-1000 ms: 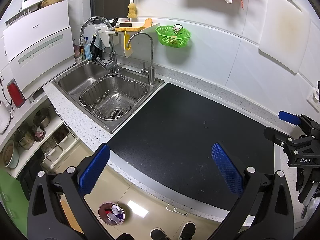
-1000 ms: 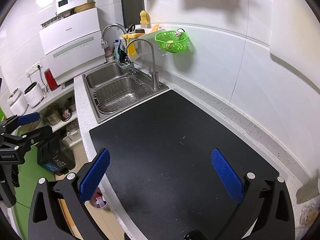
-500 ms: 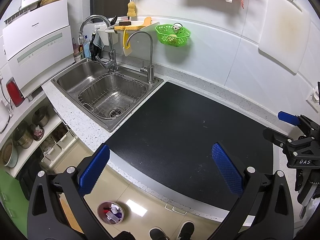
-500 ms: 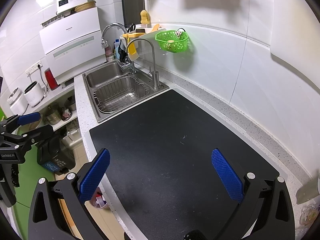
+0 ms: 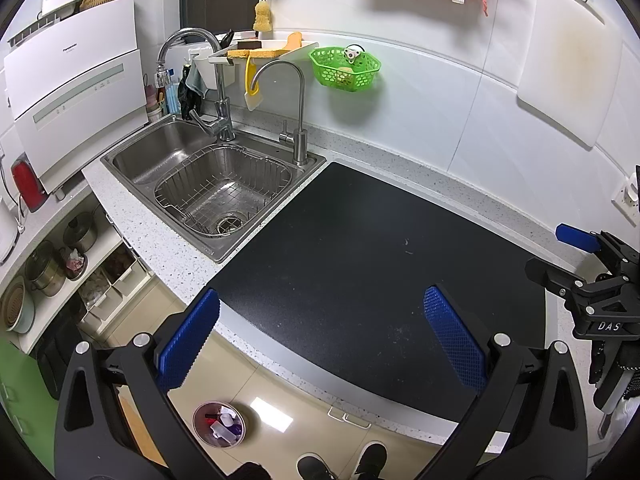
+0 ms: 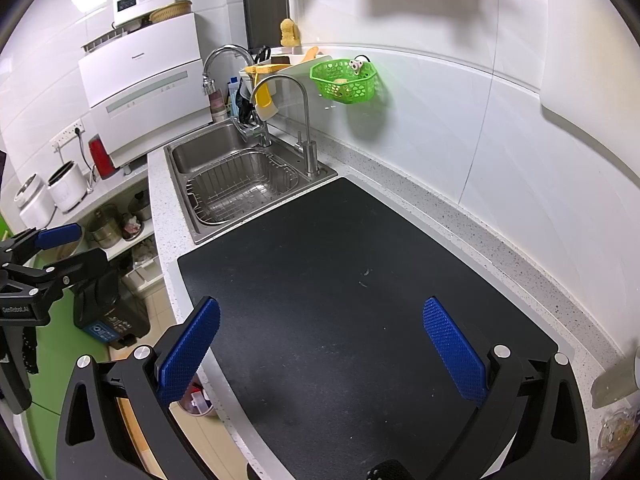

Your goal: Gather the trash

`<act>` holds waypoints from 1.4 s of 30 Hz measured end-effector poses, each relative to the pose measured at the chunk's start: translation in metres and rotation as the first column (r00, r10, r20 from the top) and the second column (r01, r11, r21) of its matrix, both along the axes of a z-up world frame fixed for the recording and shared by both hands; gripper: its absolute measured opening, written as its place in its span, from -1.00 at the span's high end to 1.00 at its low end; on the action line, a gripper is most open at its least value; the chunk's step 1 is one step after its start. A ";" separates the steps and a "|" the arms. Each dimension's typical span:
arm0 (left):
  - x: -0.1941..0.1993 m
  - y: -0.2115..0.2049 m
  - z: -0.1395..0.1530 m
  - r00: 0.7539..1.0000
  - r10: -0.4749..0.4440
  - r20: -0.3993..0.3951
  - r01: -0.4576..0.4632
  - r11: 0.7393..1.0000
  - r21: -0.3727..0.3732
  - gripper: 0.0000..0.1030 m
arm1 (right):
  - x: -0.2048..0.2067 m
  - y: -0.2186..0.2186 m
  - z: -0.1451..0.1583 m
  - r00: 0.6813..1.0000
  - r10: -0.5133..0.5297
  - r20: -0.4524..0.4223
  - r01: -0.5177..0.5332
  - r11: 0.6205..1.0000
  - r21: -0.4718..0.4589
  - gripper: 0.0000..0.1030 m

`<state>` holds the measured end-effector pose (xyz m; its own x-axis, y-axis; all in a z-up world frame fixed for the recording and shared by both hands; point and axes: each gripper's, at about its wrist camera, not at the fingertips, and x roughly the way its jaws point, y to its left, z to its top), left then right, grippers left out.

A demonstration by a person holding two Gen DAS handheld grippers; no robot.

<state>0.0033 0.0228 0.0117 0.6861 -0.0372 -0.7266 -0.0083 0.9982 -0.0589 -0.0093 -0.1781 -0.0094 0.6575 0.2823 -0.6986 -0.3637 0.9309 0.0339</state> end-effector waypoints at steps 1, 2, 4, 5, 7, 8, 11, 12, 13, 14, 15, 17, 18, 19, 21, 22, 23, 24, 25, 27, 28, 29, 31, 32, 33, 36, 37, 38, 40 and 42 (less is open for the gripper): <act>0.000 0.000 0.000 1.000 0.000 0.000 0.000 1.000 0.000 -0.95 | 0.001 0.001 0.000 1.000 0.000 0.000 0.000 1.000 0.000 -0.89; 0.000 0.000 0.000 1.000 0.000 0.000 0.000 1.000 0.000 -0.95 | 0.001 0.000 0.000 1.000 0.000 0.000 0.000 1.000 0.000 -0.89; 0.000 0.000 0.000 1.000 -0.003 -0.003 0.003 1.000 -0.009 -0.95 | 0.002 0.001 0.001 1.000 0.001 -0.001 -0.001 1.000 0.000 -0.89; 0.001 0.000 -0.001 1.000 -0.003 -0.008 0.003 1.000 -0.016 -0.95 | 0.002 0.000 0.000 1.000 0.001 -0.001 -0.001 1.000 0.000 -0.89; 0.003 0.001 -0.003 1.000 0.005 -0.025 -0.005 1.000 -0.015 -0.95 | 0.002 0.000 0.000 1.000 0.002 -0.002 -0.002 1.000 0.001 -0.89; 0.003 0.001 -0.004 0.999 0.005 -0.034 -0.006 1.000 -0.015 -0.95 | 0.003 0.001 0.001 1.000 0.003 -0.001 -0.003 1.000 0.000 -0.89; 0.003 -0.002 -0.005 0.998 0.041 -0.043 -0.039 0.998 0.039 -0.95 | 0.003 0.000 0.000 1.000 0.002 -0.001 -0.002 1.000 0.000 -0.89; 0.003 -0.004 -0.005 0.997 0.056 -0.044 -0.053 0.996 0.071 -0.95 | 0.004 0.001 0.000 1.000 0.003 -0.002 -0.003 1.000 0.000 -0.89; 0.003 -0.005 -0.006 0.997 0.053 -0.046 -0.050 0.996 0.074 -0.95 | 0.005 0.001 0.000 1.000 0.004 -0.002 -0.004 1.000 -0.001 -0.89; 0.003 -0.005 -0.006 0.998 0.043 -0.048 -0.040 0.998 0.058 -0.95 | 0.004 0.001 0.000 1.000 0.003 -0.004 -0.003 1.000 -0.002 -0.89; 0.003 -0.004 -0.006 0.998 0.028 -0.054 -0.027 0.999 0.025 -0.95 | 0.004 0.000 -0.001 1.000 0.002 -0.004 -0.002 1.000 -0.003 -0.89; 0.003 -0.002 -0.007 0.998 0.018 -0.058 -0.018 1.000 -0.011 -0.95 | 0.002 -0.001 -0.001 1.000 0.001 -0.004 -0.001 1.000 -0.004 -0.89; 0.003 -0.002 -0.007 0.998 0.016 -0.058 -0.018 1.000 -0.021 -0.95 | 0.002 -0.001 -0.001 1.000 0.001 -0.004 -0.001 1.000 -0.002 -0.89; 0.002 -0.002 -0.007 0.998 0.021 -0.054 -0.022 1.000 -0.021 -0.95 | 0.002 -0.001 -0.001 1.000 0.000 -0.003 0.000 1.000 -0.003 -0.89; 0.000 -0.003 -0.007 0.999 0.041 -0.035 -0.041 0.999 -0.007 -0.95 | 0.003 -0.001 -0.001 1.000 0.000 -0.004 0.000 1.000 -0.004 -0.89; -0.001 -0.002 -0.006 0.998 0.049 -0.026 -0.049 0.999 -0.004 -0.95 | 0.002 -0.001 -0.001 1.000 0.000 -0.004 0.000 1.000 -0.004 -0.89; -0.001 -0.002 -0.006 0.999 0.050 -0.020 -0.050 0.999 -0.005 -0.95 | 0.003 -0.001 -0.001 1.000 0.001 -0.003 -0.001 1.000 -0.004 -0.89; -0.001 -0.002 -0.006 0.999 0.047 -0.020 -0.047 0.999 -0.008 -0.95 | 0.003 0.000 -0.001 1.000 0.000 -0.003 0.000 1.000 -0.005 -0.89; -0.001 -0.002 -0.006 0.999 0.044 -0.021 -0.044 0.999 -0.010 -0.95 | 0.002 0.000 -0.001 1.000 -0.001 -0.004 0.001 1.000 -0.005 -0.89; -0.002 -0.003 -0.006 0.999 0.043 -0.019 -0.043 0.999 -0.002 -0.95 | 0.002 -0.001 -0.001 1.000 0.000 -0.004 0.000 1.000 -0.003 -0.89; -0.002 -0.004 -0.005 0.999 0.040 -0.019 -0.041 0.999 -0.005 -0.95 | 0.002 0.000 -0.001 1.000 0.000 -0.004 0.000 1.000 -0.004 -0.89; -0.002 -0.004 -0.005 0.999 0.041 -0.019 -0.041 0.999 -0.004 -0.95 | 0.001 -0.001 -0.001 1.000 0.002 -0.003 -0.002 1.000 -0.006 -0.89; -0.001 -0.004 -0.005 0.999 0.040 -0.016 -0.040 0.999 -0.002 -0.95 | 0.001 -0.001 -0.001 1.000 0.000 -0.003 0.000 1.000 -0.006 -0.89; -0.001 -0.004 -0.004 0.999 0.041 -0.015 -0.041 0.999 -0.001 -0.95 | 0.000 -0.001 -0.001 1.000 -0.001 -0.003 0.001 1.000 -0.005 -0.89; -0.001 -0.004 -0.004 0.999 0.041 -0.014 -0.041 0.999 -0.002 -0.95 | 0.000 -0.001 -0.001 1.000 -0.001 -0.004 0.001 1.000 -0.006 -0.89; -0.002 -0.004 -0.004 0.999 0.042 -0.012 -0.042 0.999 0.001 -0.95 | 0.000 0.000 0.000 1.000 -0.001 -0.003 0.001 1.000 -0.006 -0.89; -0.002 -0.004 -0.004 0.999 0.042 -0.013 -0.042 0.999 0.000 -0.95 | -0.001 -0.001 -0.001 1.000 -0.001 -0.003 0.001 1.000 -0.006 -0.89; -0.002 -0.004 -0.003 0.999 0.040 -0.013 -0.040 0.999 -0.001 -0.95 | 0.000 0.000 -0.001 1.000 -0.002 -0.003 0.002 1.000 -0.006 -0.89; -0.001 -0.004 -0.002 0.999 0.040 -0.010 -0.040 0.999 0.001 -0.95 | -0.001 0.000 -0.001 1.000 -0.002 -0.004 0.002 1.000 -0.007 -0.89; -0.001 -0.004 -0.001 0.999 0.040 -0.009 -0.040 0.999 0.000 -0.95 | 0.000 0.000 0.000 1.000 -0.002 -0.003 0.002 1.000 -0.006 -0.89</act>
<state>0.0024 0.0191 0.0106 0.6804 -0.0100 -0.7328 -0.0483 0.9971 -0.0585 -0.0097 -0.1781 -0.0099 0.6557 0.2769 -0.7024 -0.3620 0.9317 0.0294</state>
